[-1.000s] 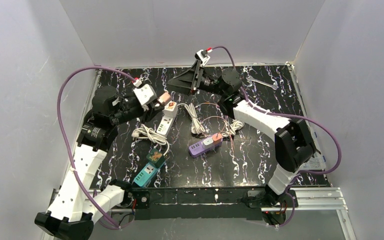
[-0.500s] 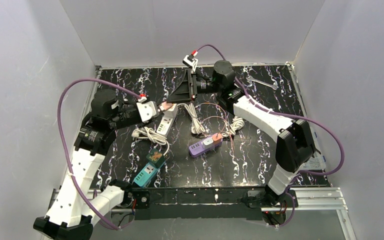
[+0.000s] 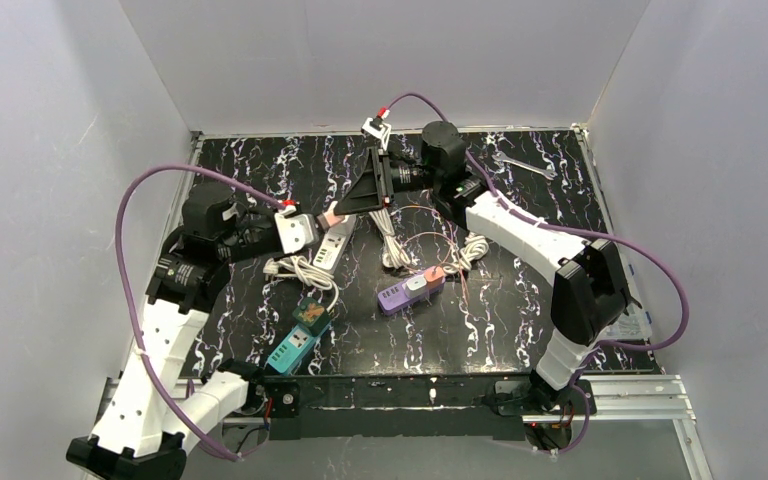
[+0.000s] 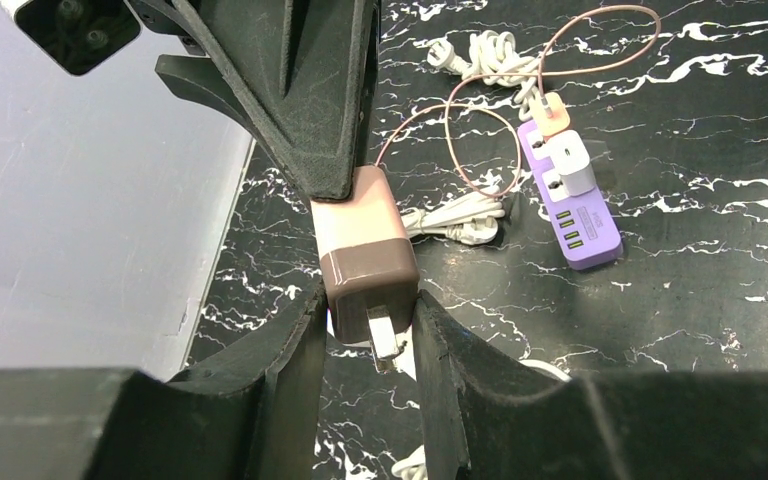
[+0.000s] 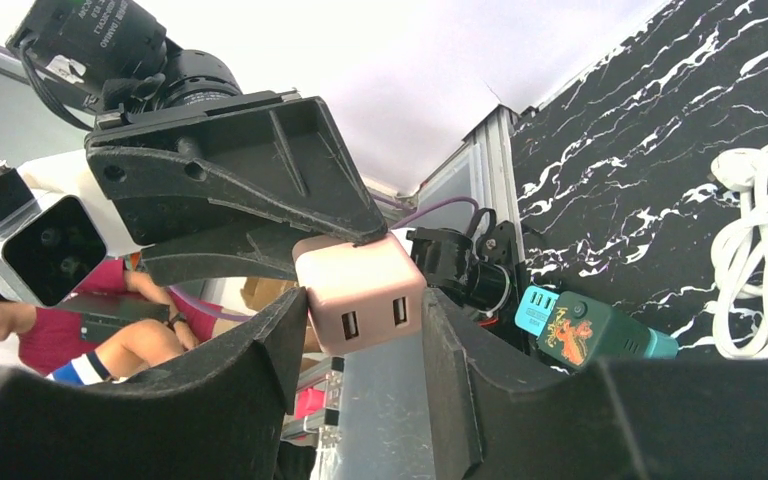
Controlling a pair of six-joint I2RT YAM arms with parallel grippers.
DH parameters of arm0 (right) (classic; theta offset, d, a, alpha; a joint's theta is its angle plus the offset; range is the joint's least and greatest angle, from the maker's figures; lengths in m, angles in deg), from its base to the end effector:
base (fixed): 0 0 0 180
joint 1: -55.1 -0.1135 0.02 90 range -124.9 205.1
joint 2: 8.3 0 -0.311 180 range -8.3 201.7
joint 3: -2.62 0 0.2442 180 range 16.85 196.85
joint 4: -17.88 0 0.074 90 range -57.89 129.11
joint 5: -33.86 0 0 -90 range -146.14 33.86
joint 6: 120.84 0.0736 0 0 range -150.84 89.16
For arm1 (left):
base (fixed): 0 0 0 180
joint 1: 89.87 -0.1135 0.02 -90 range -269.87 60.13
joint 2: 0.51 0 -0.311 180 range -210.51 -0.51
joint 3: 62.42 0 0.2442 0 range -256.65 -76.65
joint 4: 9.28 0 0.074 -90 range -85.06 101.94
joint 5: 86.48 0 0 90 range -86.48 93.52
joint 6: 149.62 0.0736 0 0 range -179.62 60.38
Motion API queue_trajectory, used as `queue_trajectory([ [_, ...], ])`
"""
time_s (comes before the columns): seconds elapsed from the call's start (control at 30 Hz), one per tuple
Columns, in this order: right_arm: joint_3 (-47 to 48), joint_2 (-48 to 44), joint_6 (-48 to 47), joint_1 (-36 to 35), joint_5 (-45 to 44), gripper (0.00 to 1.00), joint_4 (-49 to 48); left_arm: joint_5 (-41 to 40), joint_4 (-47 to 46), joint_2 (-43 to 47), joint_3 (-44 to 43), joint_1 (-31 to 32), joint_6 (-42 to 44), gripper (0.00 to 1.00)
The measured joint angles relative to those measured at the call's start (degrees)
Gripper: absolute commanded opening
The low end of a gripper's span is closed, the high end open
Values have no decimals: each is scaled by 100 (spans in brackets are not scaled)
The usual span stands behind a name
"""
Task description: Insert the plug
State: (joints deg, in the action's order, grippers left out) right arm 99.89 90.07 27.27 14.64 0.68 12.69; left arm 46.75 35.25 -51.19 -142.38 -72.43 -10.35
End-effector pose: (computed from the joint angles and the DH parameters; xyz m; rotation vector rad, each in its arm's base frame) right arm 0.2822 0.3216 0.4247 -0.7148 1.8304 1.9827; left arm 0.1366 -0.0958 0.4400 1.3619 1.1349 -0.2911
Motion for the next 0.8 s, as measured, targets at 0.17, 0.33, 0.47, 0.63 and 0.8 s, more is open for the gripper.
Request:
queue_trajectory([
  [0.17, -219, -2, 234, -11, 127, 55, -595, 48, 76, 61, 0, -4, 39, 0],
  [0.33, -455, -2, 568, -66, 531, 63, -1292, 321, 98, 63, -2, 0, 216, 0],
  [0.47, -564, 0, 896, -79, 785, 51, -1847, 636, 98, 138, -79, 28, 345, 0],
  [0.63, -752, 0, 1069, -81, 850, 57, -2267, 699, 173, 166, -92, 42, 328, 0],
  [0.8, -872, 13, 1438, -105, 822, 77, -2809, 743, 197, 79, -190, 46, 214, 0],
])
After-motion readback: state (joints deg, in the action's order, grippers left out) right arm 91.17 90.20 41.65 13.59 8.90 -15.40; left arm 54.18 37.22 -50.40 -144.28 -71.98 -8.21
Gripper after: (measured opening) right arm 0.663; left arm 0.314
